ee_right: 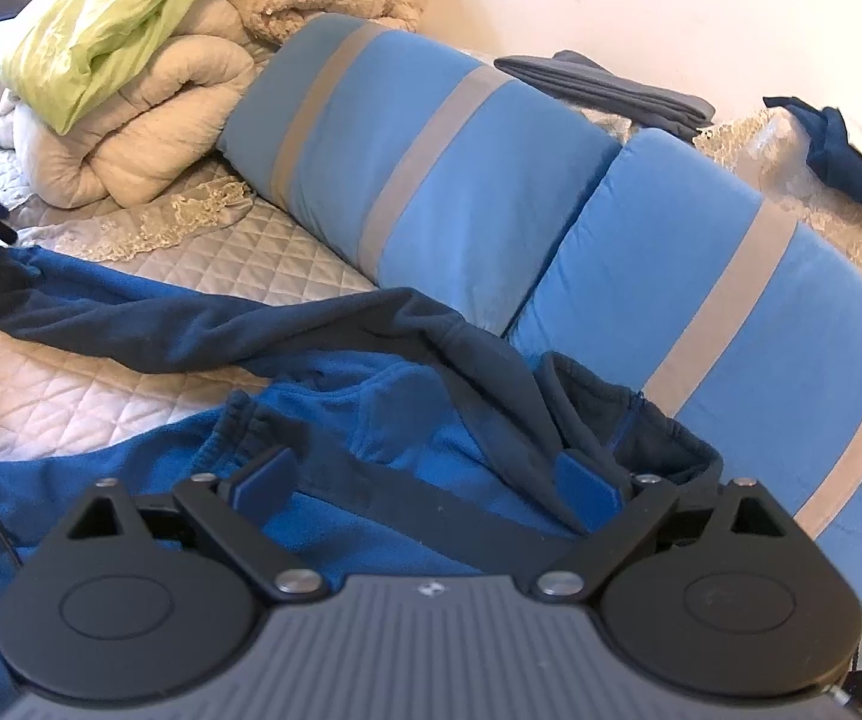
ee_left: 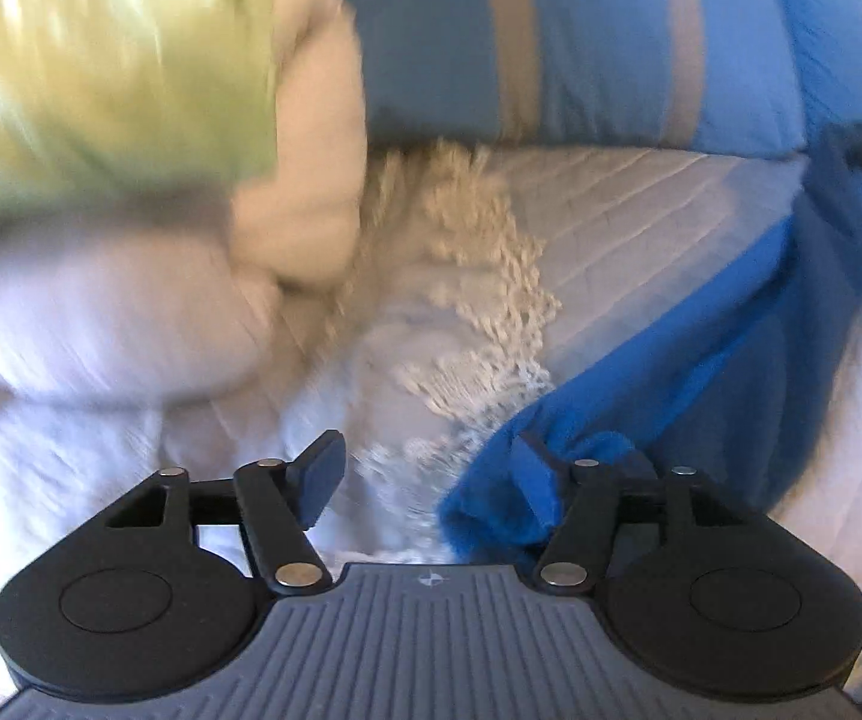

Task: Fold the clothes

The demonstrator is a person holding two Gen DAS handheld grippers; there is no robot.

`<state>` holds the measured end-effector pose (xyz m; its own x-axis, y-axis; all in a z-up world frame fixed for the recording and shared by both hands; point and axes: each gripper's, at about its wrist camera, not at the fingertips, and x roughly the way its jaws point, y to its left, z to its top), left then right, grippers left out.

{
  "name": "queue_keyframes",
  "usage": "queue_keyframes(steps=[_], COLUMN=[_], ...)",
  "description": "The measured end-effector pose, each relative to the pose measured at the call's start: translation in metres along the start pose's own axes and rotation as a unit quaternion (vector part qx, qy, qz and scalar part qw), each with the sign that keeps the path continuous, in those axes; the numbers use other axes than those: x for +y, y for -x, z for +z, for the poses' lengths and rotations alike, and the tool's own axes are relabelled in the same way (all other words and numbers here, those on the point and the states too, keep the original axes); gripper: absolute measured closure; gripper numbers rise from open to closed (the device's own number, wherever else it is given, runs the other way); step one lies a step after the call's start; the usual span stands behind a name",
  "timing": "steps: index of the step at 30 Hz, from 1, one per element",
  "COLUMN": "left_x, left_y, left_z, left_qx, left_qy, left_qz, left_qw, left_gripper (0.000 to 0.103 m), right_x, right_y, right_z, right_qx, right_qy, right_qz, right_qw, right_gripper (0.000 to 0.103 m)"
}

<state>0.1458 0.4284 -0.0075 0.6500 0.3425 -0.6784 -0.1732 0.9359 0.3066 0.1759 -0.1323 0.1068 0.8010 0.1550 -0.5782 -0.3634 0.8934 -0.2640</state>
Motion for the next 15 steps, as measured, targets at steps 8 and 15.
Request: queue_keyframes(steps=[8, 15], left_x=[-0.058, -0.118], left_y=[0.050, 0.022], left_z=[-0.043, -0.105], left_qx=[-0.098, -0.130], left_qy=[-0.245, -0.498], left_qz=[0.052, 0.126], left_qw=[0.9631, 0.8484], left_gripper=[0.033, 0.033], right_x=[0.014, 0.020], right_y=[0.011, 0.014], right_z=[0.007, 0.010], right_qx=[-0.011, -0.014], right_qy=[0.008, 0.008], right_qz=[0.009, 0.009], right_qw=[1.000, 1.000], right_gripper=[0.004, 0.004])
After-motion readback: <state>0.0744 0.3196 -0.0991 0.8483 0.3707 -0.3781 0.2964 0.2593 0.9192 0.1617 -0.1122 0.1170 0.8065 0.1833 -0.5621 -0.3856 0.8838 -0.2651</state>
